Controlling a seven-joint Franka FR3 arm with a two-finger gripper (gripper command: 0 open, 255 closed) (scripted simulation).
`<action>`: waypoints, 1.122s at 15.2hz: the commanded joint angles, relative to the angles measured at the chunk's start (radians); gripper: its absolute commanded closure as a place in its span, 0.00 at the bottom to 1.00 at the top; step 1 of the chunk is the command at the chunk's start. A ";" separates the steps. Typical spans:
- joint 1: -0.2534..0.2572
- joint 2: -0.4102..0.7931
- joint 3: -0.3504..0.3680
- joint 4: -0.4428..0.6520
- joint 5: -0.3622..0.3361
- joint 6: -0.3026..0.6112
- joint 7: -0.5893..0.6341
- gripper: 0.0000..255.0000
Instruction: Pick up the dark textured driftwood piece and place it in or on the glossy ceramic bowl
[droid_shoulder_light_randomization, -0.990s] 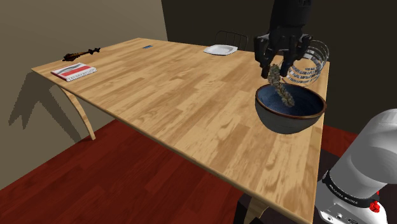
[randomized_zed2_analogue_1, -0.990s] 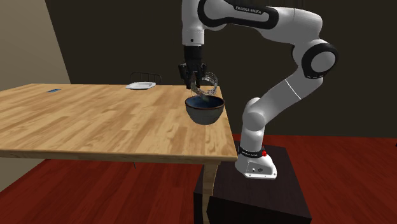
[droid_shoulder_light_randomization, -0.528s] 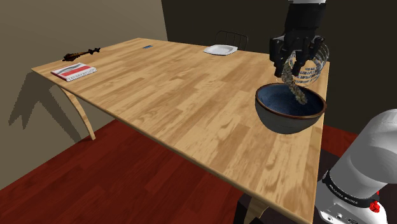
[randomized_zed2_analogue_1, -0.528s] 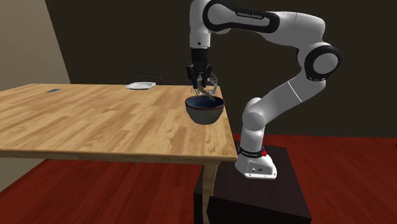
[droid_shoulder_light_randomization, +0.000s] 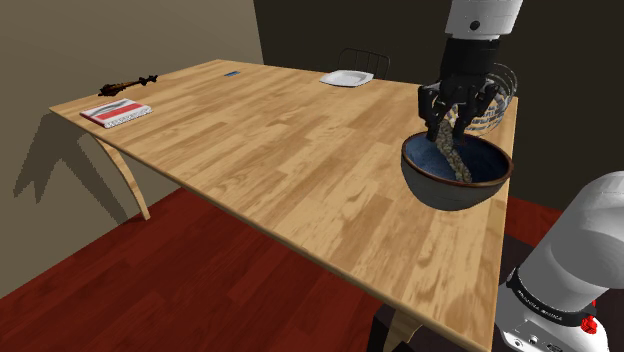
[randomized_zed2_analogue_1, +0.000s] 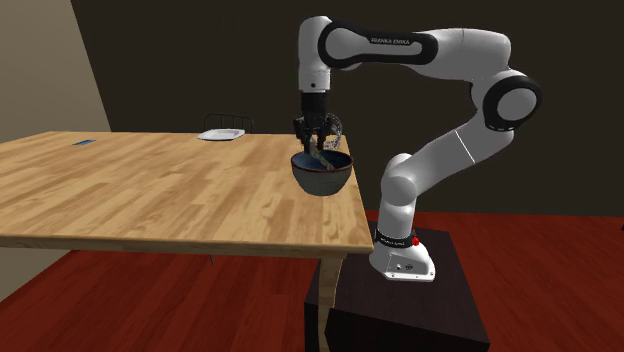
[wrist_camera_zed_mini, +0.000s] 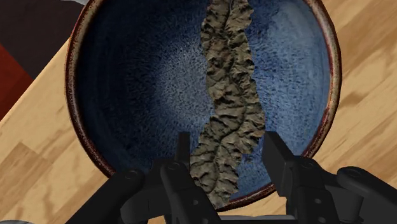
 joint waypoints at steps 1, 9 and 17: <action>0.001 -0.013 0.000 -0.035 0.001 0.022 -0.005 1.00; 0.003 -0.021 0.004 -0.068 0.005 0.047 -0.007 1.00; 0.003 -0.021 0.004 -0.068 0.005 0.047 -0.007 0.00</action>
